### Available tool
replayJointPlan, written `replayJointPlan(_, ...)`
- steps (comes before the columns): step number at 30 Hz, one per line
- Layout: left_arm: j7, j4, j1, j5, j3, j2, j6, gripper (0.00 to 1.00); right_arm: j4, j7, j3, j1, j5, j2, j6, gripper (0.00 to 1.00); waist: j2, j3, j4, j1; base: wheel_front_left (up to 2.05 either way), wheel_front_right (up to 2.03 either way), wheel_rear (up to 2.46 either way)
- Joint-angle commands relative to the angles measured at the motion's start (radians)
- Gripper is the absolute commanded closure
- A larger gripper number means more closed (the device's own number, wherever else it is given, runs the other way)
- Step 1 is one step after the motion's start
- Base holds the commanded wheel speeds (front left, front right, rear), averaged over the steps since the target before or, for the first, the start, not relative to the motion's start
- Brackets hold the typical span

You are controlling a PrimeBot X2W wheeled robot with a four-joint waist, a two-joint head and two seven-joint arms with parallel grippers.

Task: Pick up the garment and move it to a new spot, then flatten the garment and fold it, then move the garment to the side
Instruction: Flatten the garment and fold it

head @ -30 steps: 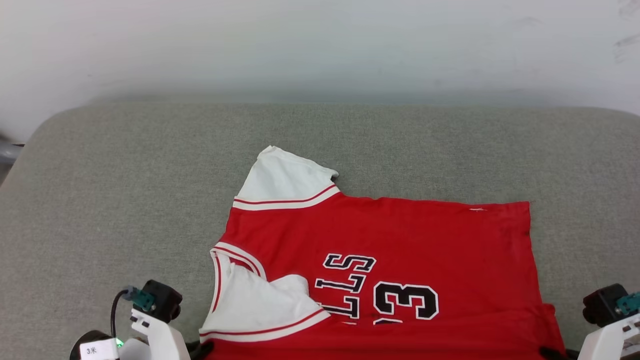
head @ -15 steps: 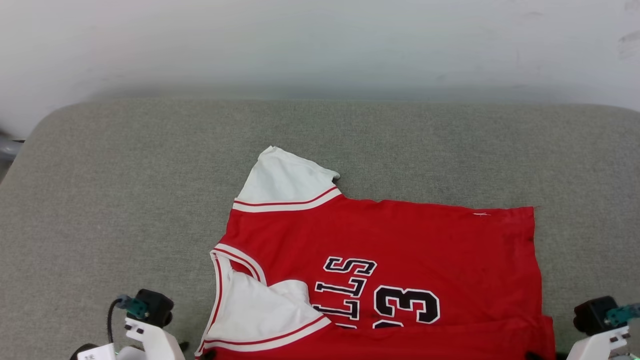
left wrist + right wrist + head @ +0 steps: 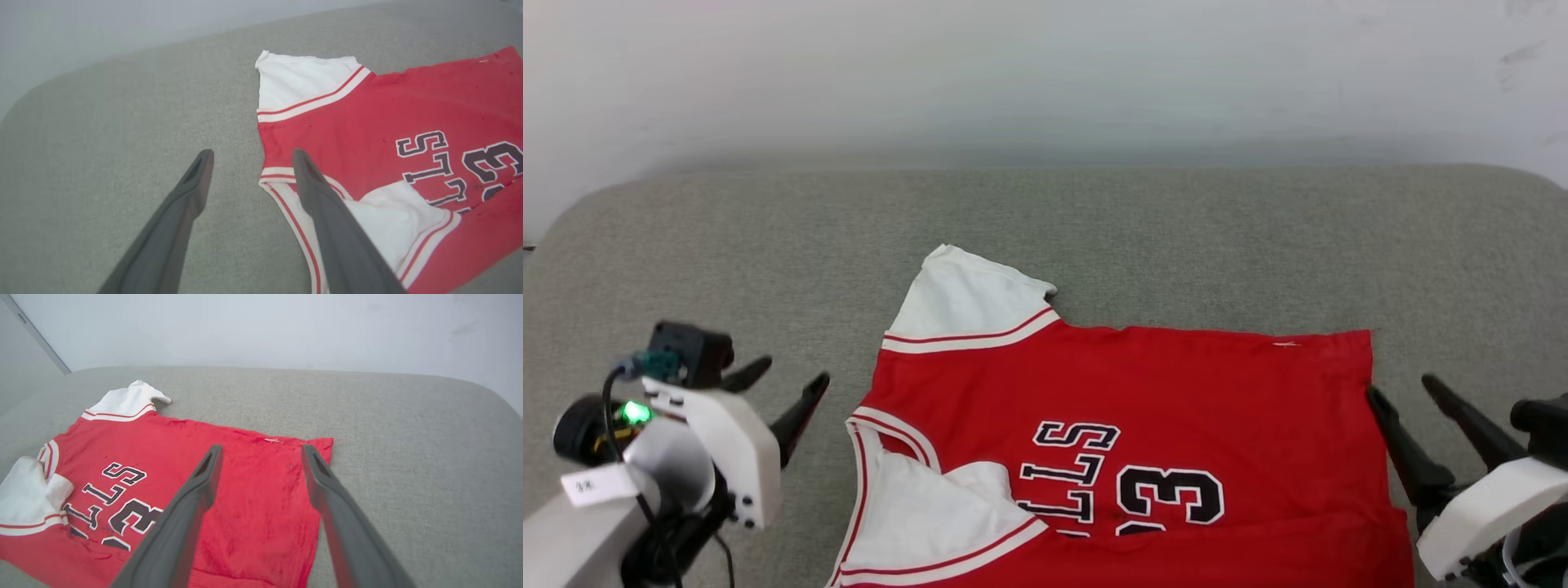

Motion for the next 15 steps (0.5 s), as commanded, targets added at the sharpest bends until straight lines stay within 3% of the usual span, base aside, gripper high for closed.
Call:
replayJointPlan(1,0.0,0.002,-0.039,0.014,0.006,-0.015,-0.002,0.0,-0.015,-0.031,-0.016,-0.019,-0.027,0.027,-0.001,0.0,0.0,0.017,-0.017,0.0,0.0,0.0,0.0)
replayJointPlan(8,0.086,0.099,-0.247,0.018,0.012,-0.077,-0.07,0.0,-0.07,-0.099,-0.022,-0.047,-0.111,0.097,-0.001,0.0,0.0,0.105,-0.069,0.0,0.0,0.0,0.0)
replayJointPlan(15,0.285,0.242,-0.47,0.006,-0.009,-0.116,-0.138,0.0,-0.107,-0.136,0.004,-0.093,-0.152,0.137,-0.001,0.0,0.0,0.238,-0.134,0.0,0.0,0.0,0.0)
